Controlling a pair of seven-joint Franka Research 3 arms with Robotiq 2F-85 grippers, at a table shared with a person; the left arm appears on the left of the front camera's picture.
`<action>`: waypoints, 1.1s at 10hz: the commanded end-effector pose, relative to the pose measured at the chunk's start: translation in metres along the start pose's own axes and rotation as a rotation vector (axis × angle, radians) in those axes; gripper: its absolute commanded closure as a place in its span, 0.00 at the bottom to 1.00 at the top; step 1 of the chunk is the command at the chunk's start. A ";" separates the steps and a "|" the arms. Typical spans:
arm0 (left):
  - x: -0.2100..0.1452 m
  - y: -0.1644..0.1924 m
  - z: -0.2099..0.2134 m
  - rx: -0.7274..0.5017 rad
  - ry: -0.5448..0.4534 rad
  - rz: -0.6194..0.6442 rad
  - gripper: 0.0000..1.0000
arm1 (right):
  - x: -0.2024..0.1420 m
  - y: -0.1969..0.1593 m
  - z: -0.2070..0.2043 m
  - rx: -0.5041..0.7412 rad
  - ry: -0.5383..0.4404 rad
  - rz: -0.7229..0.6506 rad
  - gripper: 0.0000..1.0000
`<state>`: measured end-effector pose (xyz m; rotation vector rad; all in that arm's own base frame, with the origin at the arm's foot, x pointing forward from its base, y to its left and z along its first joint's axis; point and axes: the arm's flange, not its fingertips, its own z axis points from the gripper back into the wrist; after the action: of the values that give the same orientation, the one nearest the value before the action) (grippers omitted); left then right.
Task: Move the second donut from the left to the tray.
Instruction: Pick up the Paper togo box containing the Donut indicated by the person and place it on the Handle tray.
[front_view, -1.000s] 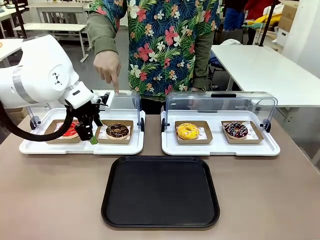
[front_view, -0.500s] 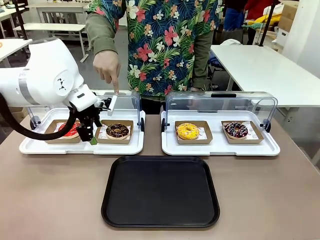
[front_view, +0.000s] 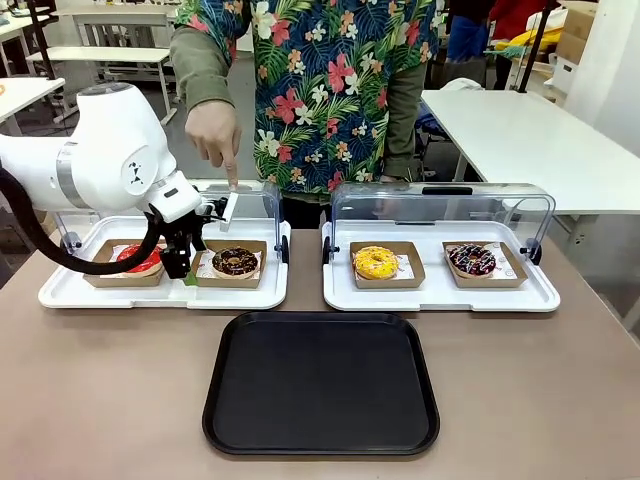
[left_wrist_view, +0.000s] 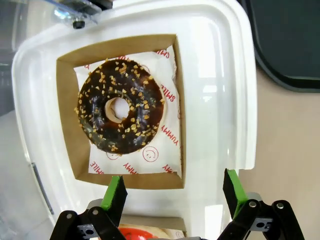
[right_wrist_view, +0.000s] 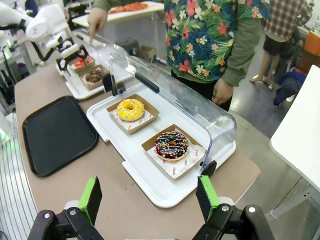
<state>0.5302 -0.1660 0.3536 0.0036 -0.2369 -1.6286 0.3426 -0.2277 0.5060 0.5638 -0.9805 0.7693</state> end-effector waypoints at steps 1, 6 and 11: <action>0.000 0.010 -0.010 0.004 0.028 0.006 0.00 | 0.002 -0.003 0.000 -0.003 -0.032 0.026 0.00; -0.006 0.013 -0.026 -0.004 0.009 -0.016 0.00 | 0.002 -0.003 0.000 -0.003 -0.032 0.026 0.00; -0.006 0.017 -0.035 -0.030 0.019 -0.013 0.00 | 0.002 -0.003 0.000 -0.003 -0.032 0.026 0.00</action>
<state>0.5478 -0.1667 0.3198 -0.0134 -0.2120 -1.6352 0.3426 -0.2277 0.5059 0.5641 -0.9803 0.7694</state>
